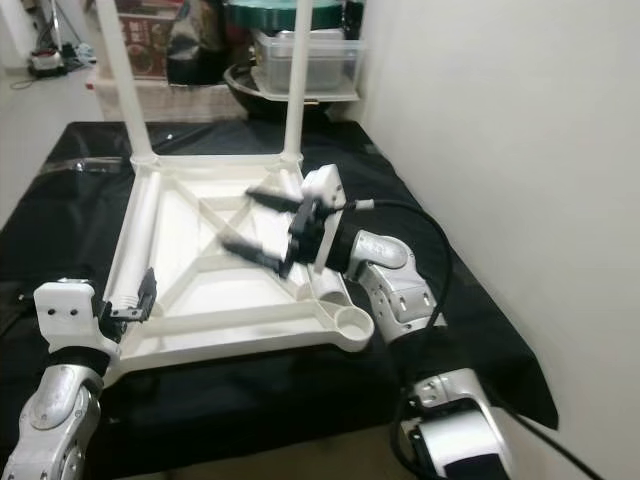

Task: Building children table

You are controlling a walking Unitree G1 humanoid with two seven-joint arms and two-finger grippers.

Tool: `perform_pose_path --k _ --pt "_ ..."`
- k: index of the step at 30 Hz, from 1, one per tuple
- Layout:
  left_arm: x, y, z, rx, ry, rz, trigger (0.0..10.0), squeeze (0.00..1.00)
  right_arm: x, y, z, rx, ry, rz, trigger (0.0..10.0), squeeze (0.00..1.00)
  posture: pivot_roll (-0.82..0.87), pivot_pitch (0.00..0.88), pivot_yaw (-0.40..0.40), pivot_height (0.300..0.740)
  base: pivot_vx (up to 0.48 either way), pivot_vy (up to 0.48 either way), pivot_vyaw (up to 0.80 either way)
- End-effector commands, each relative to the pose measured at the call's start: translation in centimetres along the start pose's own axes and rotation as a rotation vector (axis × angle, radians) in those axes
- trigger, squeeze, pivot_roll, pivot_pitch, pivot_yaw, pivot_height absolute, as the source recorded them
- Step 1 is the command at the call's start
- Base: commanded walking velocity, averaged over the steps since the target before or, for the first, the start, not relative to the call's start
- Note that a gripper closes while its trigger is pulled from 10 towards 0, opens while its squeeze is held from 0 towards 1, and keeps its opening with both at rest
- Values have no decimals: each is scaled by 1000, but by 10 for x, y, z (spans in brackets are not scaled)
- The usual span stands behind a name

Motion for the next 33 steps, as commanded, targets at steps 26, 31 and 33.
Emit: perform_pose_path --k 26,31,33 --pt "-2 8 -1 20 -2 36 10000 0 0 -36 -32 -57 -41 -120 10000 0 82 0 -88 740 0 240 117" --pt "-3 5 -1 23 1 23 10000 0 -3 -39 -29 -46 -73 -133 10000 0 76 0 -87 740 0 0 260" --pt "-5 2 0 32 -2 11 10000 0 -9 -41 -30 -150 -40 -166 10000 0 70 0 -86 740 0 0 0"
Point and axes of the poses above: a point about 5 cm out from each wrist's last joint towards the gripper, its own x axis pointing out of the wrist towards the gripper, its own y axis along the axis of the wrist's last joint, z = x × y, the point moved 6 cm from there along x, pointing out of the wrist towards the gripper, and after that the axes turned 2 degrees about x, right-handed, at the moved point
